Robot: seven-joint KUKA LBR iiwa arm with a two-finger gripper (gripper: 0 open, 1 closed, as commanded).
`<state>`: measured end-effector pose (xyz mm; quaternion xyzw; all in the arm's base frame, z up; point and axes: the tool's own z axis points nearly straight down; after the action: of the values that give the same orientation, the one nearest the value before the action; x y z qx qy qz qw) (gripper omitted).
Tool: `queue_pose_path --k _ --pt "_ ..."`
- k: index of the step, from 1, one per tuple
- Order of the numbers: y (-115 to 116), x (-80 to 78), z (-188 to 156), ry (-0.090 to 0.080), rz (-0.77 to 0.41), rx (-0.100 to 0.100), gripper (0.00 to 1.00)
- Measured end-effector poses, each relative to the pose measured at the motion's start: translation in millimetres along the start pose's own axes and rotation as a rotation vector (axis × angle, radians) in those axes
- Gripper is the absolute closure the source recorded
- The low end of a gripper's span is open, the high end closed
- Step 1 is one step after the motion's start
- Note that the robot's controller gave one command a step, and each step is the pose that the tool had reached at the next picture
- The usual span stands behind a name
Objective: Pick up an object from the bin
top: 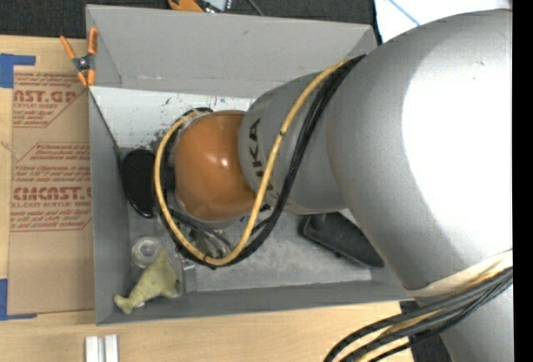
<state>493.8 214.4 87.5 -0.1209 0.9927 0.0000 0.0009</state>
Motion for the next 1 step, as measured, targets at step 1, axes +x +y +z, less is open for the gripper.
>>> queue_pose_path --k 1 --pt "15.6 -23.8 -41.8 -0.006 -0.215 -0.001 0.00"
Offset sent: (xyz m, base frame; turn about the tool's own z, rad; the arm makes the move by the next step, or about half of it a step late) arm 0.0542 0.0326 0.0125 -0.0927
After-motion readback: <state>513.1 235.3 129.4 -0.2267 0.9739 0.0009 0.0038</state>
